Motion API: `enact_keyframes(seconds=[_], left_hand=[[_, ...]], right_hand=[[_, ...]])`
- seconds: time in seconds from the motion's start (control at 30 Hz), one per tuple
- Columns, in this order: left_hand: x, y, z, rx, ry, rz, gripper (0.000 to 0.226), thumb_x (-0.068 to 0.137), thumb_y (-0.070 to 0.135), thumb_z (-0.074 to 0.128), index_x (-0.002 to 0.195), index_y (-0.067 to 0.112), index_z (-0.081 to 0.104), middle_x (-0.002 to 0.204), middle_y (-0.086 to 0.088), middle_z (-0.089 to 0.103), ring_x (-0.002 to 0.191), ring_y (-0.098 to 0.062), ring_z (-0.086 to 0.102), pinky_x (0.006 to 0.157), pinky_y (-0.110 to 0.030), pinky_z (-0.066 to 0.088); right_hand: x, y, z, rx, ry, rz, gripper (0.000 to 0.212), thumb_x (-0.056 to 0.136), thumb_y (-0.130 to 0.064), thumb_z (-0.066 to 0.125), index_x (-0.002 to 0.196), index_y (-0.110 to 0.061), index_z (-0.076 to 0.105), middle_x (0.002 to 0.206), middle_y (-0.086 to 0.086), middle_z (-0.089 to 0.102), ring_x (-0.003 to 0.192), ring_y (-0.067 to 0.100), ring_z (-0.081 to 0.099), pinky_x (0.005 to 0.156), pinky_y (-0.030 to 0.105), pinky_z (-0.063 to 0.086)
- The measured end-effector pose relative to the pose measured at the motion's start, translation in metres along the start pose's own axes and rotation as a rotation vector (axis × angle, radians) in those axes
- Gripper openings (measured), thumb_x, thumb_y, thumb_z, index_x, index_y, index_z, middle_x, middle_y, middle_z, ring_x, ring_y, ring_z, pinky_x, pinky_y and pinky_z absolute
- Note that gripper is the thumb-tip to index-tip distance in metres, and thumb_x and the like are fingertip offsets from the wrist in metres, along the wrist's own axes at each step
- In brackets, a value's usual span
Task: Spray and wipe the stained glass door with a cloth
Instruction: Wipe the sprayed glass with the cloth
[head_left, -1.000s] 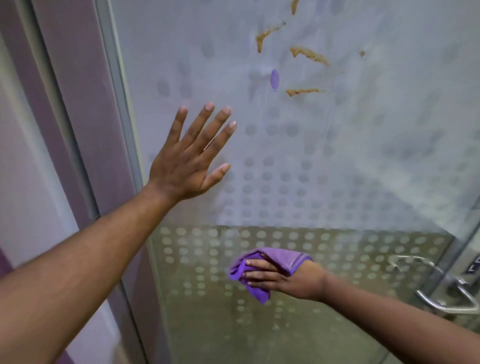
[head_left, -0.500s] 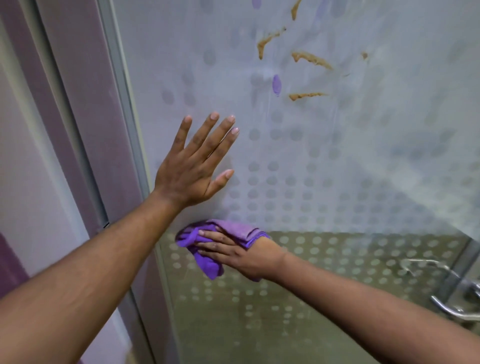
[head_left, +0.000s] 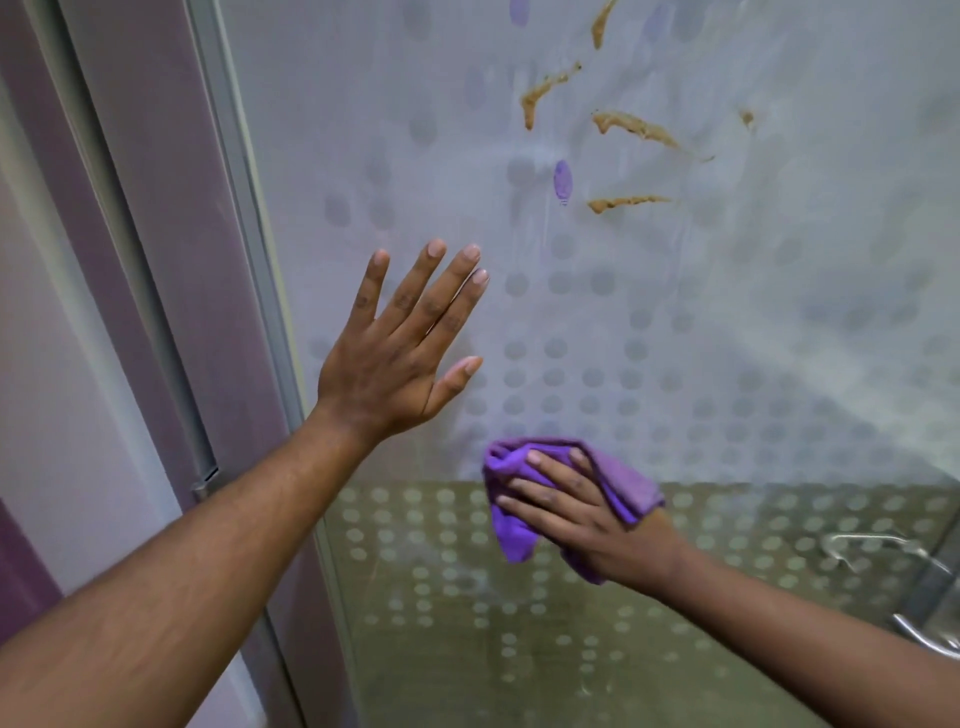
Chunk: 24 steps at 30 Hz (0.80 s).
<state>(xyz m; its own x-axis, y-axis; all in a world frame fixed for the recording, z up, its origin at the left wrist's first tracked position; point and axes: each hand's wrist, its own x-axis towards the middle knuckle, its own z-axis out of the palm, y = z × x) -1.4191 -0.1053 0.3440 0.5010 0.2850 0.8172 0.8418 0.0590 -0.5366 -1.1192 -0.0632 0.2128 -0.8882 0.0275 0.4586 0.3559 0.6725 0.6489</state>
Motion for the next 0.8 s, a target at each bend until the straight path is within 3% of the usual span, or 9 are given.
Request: enact_keyframes(seconds=[0.13, 0.23, 0.27, 0.37, 0.47, 0.53, 0.6, 0.73, 0.8], left_hand=[[0.001, 0.000, -0.001, -0.007, -0.017, 0.004, 0.074, 0.112, 0.053, 0.033, 0.171, 0.014, 0.011, 0.180, -0.003, 0.004, 0.167, -0.028, 0.008, 0.134, -0.059, 0.000], [0.000, -0.001, -0.002, -0.008, -0.024, 0.013, 0.073, 0.112, 0.052, 0.032, 0.171, 0.014, 0.012, 0.180, -0.004, 0.006, 0.167, -0.028, 0.011, 0.134, -0.059, 0.002], [-0.001, -0.001, -0.002, -0.006, -0.025, 0.018, 0.073, 0.112, 0.052, 0.032, 0.171, 0.014, 0.012, 0.180, -0.003, 0.005, 0.167, -0.028, 0.010, 0.134, -0.059, 0.002], [-0.001, -0.003, -0.004, -0.003, -0.024, 0.030, 0.072, 0.112, 0.051, 0.031, 0.171, 0.014, 0.012, 0.180, -0.003, 0.003, 0.167, -0.027, 0.006, 0.134, -0.058, 0.000], [0.002, -0.001, -0.006, -0.022, -0.033, 0.016, 0.073, 0.112, 0.052, 0.031, 0.171, 0.014, 0.010, 0.179, -0.004, 0.006, 0.166, -0.028, 0.009, 0.133, -0.058, -0.001], [0.001, 0.000, -0.006, -0.032, -0.031, 0.011, 0.073, 0.112, 0.052, 0.031, 0.171, 0.014, 0.010, 0.178, -0.003, 0.008, 0.166, -0.028, 0.010, 0.134, -0.058, -0.001], [0.001, 0.000, -0.006, -0.031, -0.027, 0.010, 0.074, 0.112, 0.053, 0.032, 0.171, 0.014, 0.010, 0.178, -0.003, 0.010, 0.166, -0.027, 0.008, 0.134, -0.058, 0.000], [0.001, 0.001, -0.004, -0.023, -0.036, 0.000, 0.076, 0.111, 0.054, 0.033, 0.171, 0.015, 0.009, 0.180, -0.004, 0.012, 0.167, -0.027, 0.007, 0.134, -0.058, 0.000], [0.000, 0.000, -0.004, -0.015, -0.038, 0.006, 0.075, 0.111, 0.054, 0.033, 0.171, 0.015, 0.009, 0.179, -0.002, 0.009, 0.167, -0.027, 0.008, 0.134, -0.058, 0.001]], right_hand=[[0.086, -0.054, 0.016, 0.154, 0.058, -0.050, 0.059, 0.098, -0.005, 0.044, 0.156, -0.010, 0.047, 0.165, 0.011, 0.041, 0.157, 0.033, 0.029, 0.131, 0.051, 0.007], [0.121, -0.086, 0.021, 0.196, 0.007, -0.101, 0.044, 0.092, 0.003, 0.062, 0.135, 0.001, 0.067, 0.146, 0.019, 0.062, 0.141, 0.043, 0.053, 0.119, 0.061, 0.037], [0.122, -0.089, 0.020, 0.209, -0.014, -0.121, 0.042, 0.092, 0.005, 0.061, 0.134, 0.003, 0.068, 0.144, 0.021, 0.063, 0.139, 0.043, 0.054, 0.117, 0.060, 0.041], [0.098, -0.080, 0.022, 0.242, -0.009, -0.272, 0.043, 0.105, 0.005, 0.043, 0.147, 0.007, 0.052, 0.159, 0.021, 0.046, 0.151, 0.036, 0.040, 0.128, 0.047, 0.027], [0.060, -0.062, 0.019, 0.076, -0.093, -0.355, 0.051, 0.108, -0.010, 0.034, 0.158, -0.014, 0.043, 0.168, 0.004, 0.036, 0.156, 0.016, 0.031, 0.129, 0.030, 0.018], [0.046, -0.042, 0.015, -0.048, -0.175, -0.346, 0.067, 0.094, -0.022, 0.049, 0.161, -0.018, 0.040, 0.171, 0.002, 0.031, 0.159, 0.017, 0.024, 0.129, 0.033, 0.022], [0.051, -0.027, 0.016, -0.106, -0.158, -0.317, 0.088, 0.080, -0.023, 0.061, 0.163, -0.012, 0.035, 0.173, 0.006, 0.027, 0.161, 0.025, 0.016, 0.130, 0.043, 0.016], [0.091, -0.047, 0.021, -0.079, -0.018, -0.222, 0.074, 0.089, -0.011, 0.037, 0.163, -0.009, 0.032, 0.173, 0.008, 0.026, 0.160, 0.031, 0.019, 0.129, 0.053, 0.013], [0.114, -0.070, 0.025, -0.042, 0.029, -0.223, 0.058, 0.097, -0.013, 0.039, 0.153, -0.014, 0.053, 0.163, 0.005, 0.046, 0.154, 0.031, 0.038, 0.127, 0.054, 0.022]])
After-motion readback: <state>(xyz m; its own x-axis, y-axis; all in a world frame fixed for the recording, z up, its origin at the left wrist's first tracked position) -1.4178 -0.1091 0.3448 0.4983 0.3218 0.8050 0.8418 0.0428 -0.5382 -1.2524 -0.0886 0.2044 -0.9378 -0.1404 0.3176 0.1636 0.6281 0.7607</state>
